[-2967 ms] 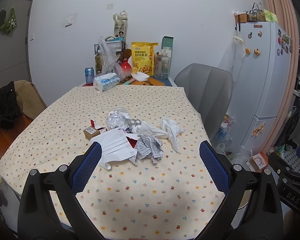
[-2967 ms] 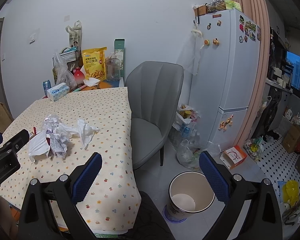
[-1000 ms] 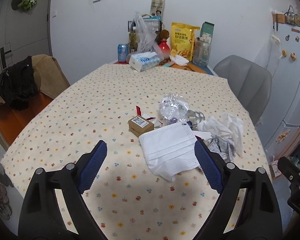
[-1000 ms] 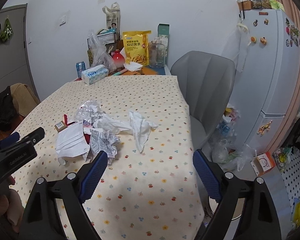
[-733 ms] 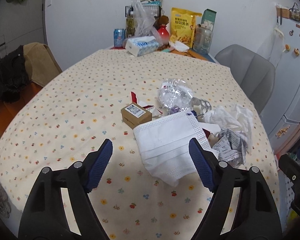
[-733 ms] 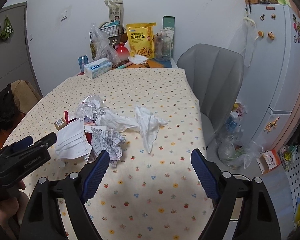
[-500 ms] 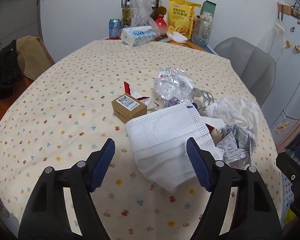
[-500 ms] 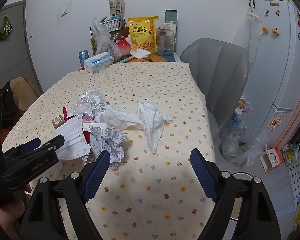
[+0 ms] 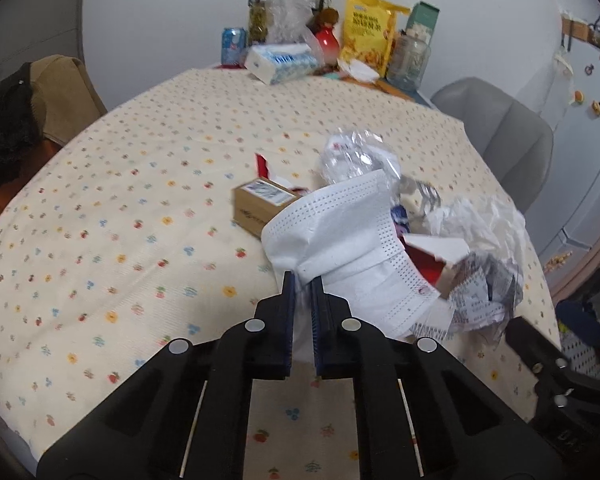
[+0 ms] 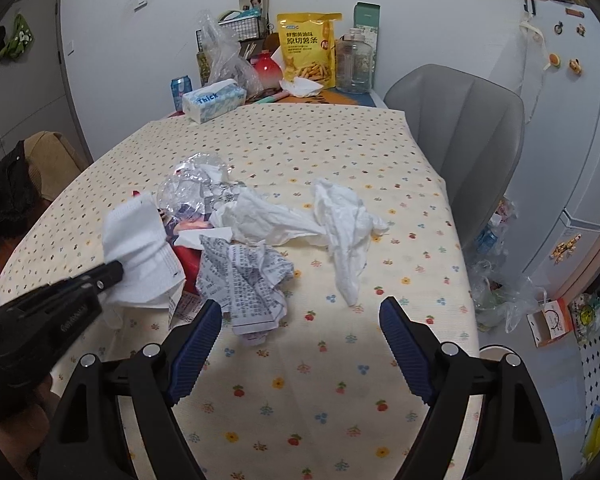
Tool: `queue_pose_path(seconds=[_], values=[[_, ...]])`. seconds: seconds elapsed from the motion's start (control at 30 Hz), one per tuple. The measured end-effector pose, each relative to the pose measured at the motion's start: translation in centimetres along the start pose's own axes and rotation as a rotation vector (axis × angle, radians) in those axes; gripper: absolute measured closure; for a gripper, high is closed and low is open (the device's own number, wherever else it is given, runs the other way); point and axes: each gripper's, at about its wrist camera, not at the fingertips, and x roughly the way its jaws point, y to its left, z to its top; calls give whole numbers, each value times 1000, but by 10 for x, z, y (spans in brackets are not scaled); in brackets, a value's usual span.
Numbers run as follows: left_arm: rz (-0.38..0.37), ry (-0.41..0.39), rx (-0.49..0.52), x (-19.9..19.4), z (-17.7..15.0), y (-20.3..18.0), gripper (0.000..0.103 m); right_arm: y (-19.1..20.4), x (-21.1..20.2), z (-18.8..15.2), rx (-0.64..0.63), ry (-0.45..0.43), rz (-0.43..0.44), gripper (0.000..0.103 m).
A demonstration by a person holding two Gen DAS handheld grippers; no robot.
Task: Collect trash
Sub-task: 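Grasp the white face mask with the left gripper while the right approaches the receipt, then grasp the crumpled printed receipt paper with the right gripper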
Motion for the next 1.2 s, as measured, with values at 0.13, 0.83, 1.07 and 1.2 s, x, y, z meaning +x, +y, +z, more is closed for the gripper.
queue_pose_path(seconds=[0.13,0.83,1.07,1.2], values=[[20,-69,-9,-17,7,9,95,10,6,0,-16,9,10,25],[97,-109,40,-28,13,-12,95,2,-2,3,-2,17,47,96],[80,-154,75,-48,17,-39,95,-23,-27,5,35,-36,27,96],[61,-165,103,-54,16,-59,95,-40,-40,5,59,-65,4,95]])
